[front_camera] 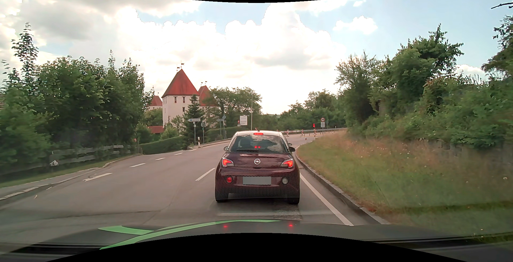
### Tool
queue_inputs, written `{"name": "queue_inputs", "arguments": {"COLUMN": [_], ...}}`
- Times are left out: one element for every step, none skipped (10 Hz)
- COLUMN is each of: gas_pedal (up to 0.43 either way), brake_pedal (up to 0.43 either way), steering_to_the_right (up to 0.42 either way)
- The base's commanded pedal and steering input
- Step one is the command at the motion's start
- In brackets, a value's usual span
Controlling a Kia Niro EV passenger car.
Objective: Follow the waypoints while adhering to traffic rules and regulations
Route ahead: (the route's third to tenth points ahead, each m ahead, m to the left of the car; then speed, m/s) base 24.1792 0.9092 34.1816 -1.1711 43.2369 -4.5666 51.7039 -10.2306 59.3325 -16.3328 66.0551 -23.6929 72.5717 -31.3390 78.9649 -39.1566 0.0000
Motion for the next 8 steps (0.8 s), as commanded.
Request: {"name": "queue_inputs", "arguments": {"gas_pedal": [0.0,0.0,0.0,0.0,0.0,0.0,0.0,0.0], "brake_pedal": [0.323,0.329,0.329,0.323,0.329,0.323,0.329,0.323], "steering_to_the_right": [0.027,0.027,0.027,0.027,0.027,0.027,0.027,0.027]}}
